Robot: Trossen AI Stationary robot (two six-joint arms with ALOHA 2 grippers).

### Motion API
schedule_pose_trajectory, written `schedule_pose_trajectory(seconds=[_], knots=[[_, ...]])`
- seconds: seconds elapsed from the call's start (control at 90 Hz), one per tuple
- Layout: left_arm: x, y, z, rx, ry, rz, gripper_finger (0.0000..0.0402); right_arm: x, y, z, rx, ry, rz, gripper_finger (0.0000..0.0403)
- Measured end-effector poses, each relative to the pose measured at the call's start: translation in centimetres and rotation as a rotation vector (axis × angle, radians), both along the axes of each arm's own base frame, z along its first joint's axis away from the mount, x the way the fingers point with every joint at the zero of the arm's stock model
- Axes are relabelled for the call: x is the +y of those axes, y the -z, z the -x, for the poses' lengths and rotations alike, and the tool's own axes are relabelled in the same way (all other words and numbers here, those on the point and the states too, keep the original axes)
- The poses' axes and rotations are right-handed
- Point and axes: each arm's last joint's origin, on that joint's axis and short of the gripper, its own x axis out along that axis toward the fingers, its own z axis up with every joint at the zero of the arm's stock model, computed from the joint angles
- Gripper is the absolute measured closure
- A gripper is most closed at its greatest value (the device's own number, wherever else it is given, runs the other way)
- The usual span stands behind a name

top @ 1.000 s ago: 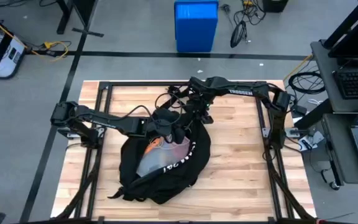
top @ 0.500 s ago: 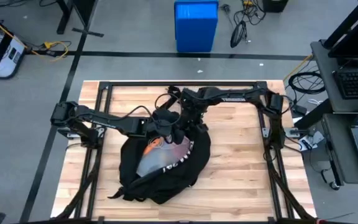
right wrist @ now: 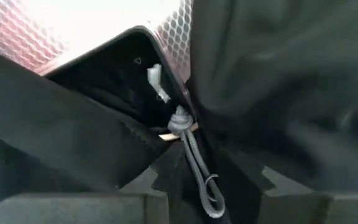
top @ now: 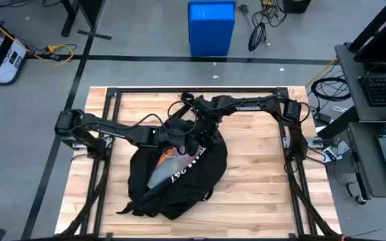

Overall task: Unpack backpack
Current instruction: Close the black backpack

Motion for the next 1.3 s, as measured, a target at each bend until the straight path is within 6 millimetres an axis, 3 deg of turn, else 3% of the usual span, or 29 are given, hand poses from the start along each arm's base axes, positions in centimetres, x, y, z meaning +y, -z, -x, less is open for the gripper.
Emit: schedule_pose_trajectory(seconds=[0.3,0.5,0.733,1.133,1.3], knots=[[0.0,0.0,0.0,0.002,0.002,0.000,0.0250,0.1,1.8,-0.5,0.045,0.037,-0.026,0.0327],[0.0,0.0,0.0,0.003,0.002,-0.001,0.0250,0.3,1.9,-0.5,0.054,0.054,-0.031,0.0393],[0.0,0.0,0.0,0.005,0.004,-0.005,0.0250,0.3,1.7,-0.5,0.065,0.122,-0.071,0.0402],[0.0,0.2,0.2,0.033,0.003,-0.007,0.0250,0.5,-3.7,1.1,-0.040,0.145,-0.104,0.0403],[0.1,0.2,0.2,0.034,0.003,-0.007,0.0250,0.3,-4.4,1.4,-0.062,0.183,-0.149,0.0403]])
